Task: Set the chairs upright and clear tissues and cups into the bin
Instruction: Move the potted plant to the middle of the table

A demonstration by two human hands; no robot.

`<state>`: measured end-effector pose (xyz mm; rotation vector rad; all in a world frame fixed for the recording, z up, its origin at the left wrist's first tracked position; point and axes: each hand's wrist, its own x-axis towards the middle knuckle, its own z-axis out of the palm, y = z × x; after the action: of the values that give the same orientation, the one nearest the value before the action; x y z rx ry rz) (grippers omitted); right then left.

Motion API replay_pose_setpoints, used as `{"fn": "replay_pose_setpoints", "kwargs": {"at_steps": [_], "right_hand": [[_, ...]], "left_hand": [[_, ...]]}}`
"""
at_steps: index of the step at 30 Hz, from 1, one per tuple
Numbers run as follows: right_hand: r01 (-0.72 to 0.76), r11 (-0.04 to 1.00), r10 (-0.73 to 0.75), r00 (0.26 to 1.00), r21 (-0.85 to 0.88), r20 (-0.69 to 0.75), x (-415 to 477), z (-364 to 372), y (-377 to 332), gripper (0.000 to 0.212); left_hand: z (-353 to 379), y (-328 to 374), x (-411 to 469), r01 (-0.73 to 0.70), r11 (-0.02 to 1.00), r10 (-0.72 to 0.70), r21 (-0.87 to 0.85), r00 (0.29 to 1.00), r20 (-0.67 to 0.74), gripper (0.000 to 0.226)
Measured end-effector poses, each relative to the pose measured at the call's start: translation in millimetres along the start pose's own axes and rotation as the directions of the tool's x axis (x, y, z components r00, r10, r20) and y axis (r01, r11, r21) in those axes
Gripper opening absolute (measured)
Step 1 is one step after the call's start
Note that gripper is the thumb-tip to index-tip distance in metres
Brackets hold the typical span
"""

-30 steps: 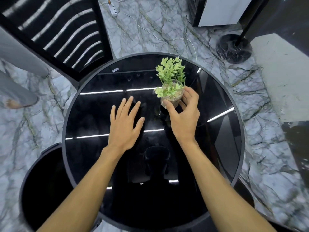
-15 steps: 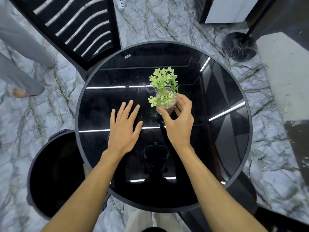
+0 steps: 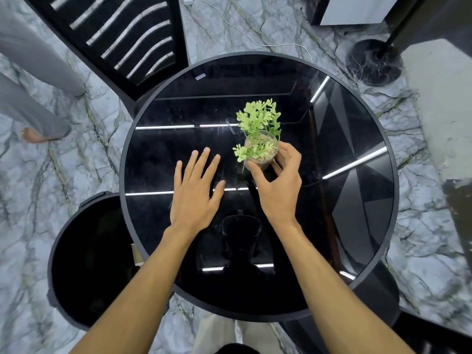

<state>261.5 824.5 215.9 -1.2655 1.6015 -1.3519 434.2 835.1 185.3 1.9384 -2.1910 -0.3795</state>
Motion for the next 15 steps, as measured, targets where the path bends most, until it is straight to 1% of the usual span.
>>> {"fn": "replay_pose_setpoints", "kwargs": {"at_steps": [5,15], "right_hand": [[0.008,1.000,-0.008,1.000,-0.020,0.011,0.0,-2.6,0.3,0.060],[-0.002,1.000,0.002,1.000,-0.005,0.009,-1.3,-3.1,2.3,0.060]], "left_hand": [[0.7,0.0,0.1,0.004,1.000,-0.004,0.013,1.000,0.002,0.056],[1.3,-0.2,-0.4,0.001,1.000,-0.001,-0.001,1.000,-0.011,0.056]]}}
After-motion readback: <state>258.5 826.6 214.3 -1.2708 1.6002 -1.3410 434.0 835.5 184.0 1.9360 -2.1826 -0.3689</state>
